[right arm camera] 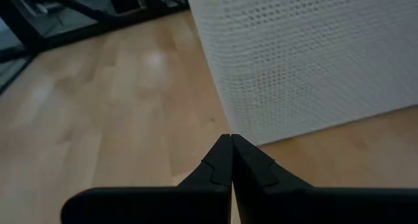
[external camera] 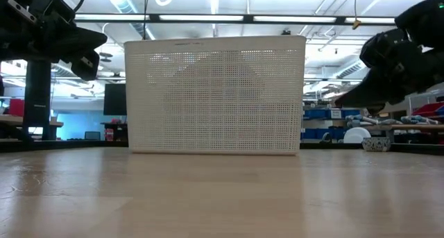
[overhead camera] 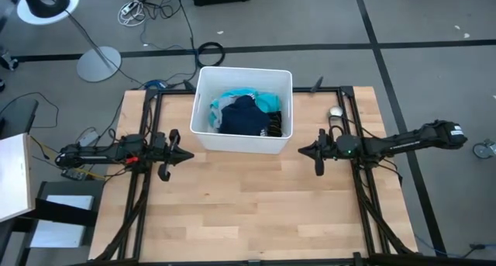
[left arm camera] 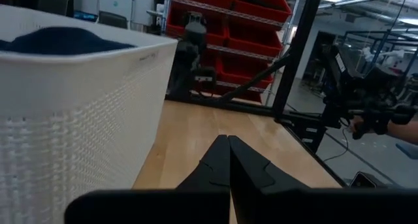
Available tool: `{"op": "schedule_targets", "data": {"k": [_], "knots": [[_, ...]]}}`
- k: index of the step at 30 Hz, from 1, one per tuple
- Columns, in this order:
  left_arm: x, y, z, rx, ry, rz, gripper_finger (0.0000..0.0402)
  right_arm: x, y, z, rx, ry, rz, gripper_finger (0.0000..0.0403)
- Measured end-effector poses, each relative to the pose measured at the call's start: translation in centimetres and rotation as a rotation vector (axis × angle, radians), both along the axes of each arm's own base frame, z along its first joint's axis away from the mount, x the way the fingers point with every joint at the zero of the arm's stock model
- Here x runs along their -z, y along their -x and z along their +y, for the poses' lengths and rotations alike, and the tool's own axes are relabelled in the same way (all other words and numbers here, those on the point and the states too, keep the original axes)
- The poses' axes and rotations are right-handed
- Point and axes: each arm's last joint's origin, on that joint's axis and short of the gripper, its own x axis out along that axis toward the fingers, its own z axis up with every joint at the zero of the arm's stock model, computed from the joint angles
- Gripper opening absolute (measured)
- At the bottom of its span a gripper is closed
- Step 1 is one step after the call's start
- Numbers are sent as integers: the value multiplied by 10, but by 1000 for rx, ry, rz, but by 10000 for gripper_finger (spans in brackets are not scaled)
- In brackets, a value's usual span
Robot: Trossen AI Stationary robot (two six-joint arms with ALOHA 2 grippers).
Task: Sort clothes
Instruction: Return to Home Position
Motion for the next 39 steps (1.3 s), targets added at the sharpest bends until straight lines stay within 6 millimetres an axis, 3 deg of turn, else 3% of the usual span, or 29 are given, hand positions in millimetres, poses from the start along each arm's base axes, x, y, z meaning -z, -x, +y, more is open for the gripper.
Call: {"op": "schedule_targets", "data": {"k": [14,35,39], "knots": [[-3,0,0,-1,-3,-32,1,-14,4,0,-32,28,-125,2],[-5,0,0,-1,3,-52,1,-39,31,2,-120,28,-373,6],[-7,1,0,-1,4,-74,1,-54,39,4,-176,25,-436,8]]}}
